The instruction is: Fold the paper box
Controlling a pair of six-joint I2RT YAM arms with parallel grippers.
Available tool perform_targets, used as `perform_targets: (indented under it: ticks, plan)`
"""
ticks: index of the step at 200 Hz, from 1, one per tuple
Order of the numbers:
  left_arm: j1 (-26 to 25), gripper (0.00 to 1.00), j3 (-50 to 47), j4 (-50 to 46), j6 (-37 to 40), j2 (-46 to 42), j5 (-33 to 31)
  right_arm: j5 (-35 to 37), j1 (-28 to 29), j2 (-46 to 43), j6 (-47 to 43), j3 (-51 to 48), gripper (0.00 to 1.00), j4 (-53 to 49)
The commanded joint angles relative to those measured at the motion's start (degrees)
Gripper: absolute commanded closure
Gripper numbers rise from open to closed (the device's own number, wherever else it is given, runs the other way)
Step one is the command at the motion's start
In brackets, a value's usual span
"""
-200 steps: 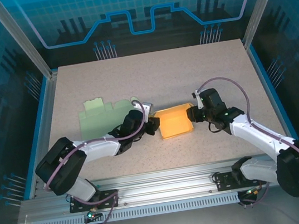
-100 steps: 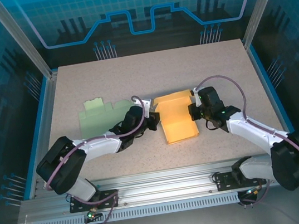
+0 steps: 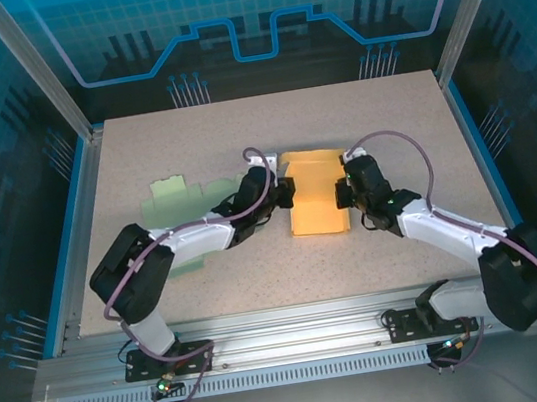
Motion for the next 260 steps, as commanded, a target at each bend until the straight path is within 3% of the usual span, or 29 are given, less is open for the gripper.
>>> perform_targets:
  ticks: [1,40,97,196,260]
  plan:
    - [-0.6,0.89,5.9,3.5,-0.4,2.0,1.7,-2.7,2.7,4.2,1.4,4.8,0.96,7.0]
    - [0.6,0.89,8.3,5.2,0.1,5.8,1.9,-1.9,4.1,10.5,0.6,9.3,0.97,10.0]
    - [0.0,0.89,2.7,13.0,-5.3,8.0,4.6,-2.3,4.7,13.4,1.1,6.1,0.97,14.2]
    - [-3.3,0.88,-2.3,13.4,-8.1,7.6,7.1,-1.8,6.5,9.2,0.7,-0.7,0.97,14.2]
    - [-3.5,0.84,-12.1,21.6,-6.8,5.8,13.3,-0.8,9.0,3.9,0.7,-9.3,0.95,16.2]
